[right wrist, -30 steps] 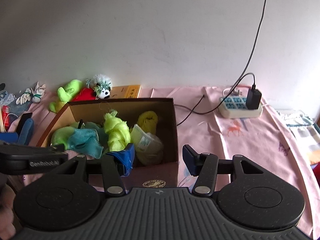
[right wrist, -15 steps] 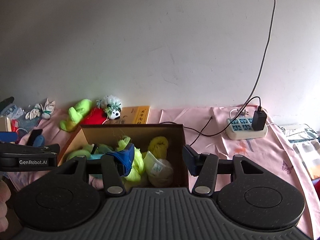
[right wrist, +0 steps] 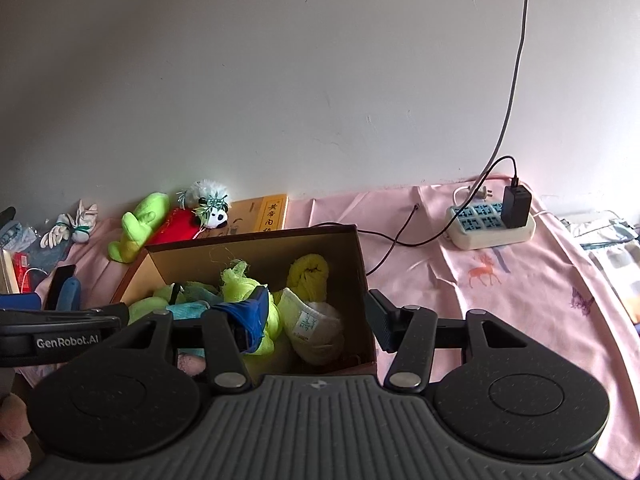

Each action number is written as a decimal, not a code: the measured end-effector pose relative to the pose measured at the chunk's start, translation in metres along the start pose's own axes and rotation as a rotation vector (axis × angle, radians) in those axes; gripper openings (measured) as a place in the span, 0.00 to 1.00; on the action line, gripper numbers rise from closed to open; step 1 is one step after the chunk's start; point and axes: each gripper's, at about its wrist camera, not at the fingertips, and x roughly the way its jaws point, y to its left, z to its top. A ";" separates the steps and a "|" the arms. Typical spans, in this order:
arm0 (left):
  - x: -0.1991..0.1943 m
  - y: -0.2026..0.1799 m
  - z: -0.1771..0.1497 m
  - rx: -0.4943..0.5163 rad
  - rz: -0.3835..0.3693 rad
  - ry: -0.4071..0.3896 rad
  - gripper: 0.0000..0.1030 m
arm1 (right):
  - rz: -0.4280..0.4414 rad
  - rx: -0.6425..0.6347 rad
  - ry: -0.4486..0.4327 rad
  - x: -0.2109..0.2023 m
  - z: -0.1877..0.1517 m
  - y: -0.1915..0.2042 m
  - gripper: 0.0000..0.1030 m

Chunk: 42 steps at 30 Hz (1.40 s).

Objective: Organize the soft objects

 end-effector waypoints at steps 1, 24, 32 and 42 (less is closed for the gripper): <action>0.001 0.000 0.000 -0.003 -0.002 0.004 1.00 | -0.002 -0.004 0.001 0.001 0.000 0.000 0.37; 0.030 -0.014 -0.013 -0.006 -0.026 0.091 1.00 | -0.013 -0.011 0.064 0.021 -0.010 -0.009 0.37; 0.033 -0.015 -0.016 -0.004 -0.034 0.107 1.00 | -0.018 -0.012 0.068 0.022 -0.012 -0.009 0.37; 0.036 -0.015 -0.019 -0.011 -0.029 0.127 1.00 | -0.026 -0.007 0.078 0.023 -0.013 -0.010 0.37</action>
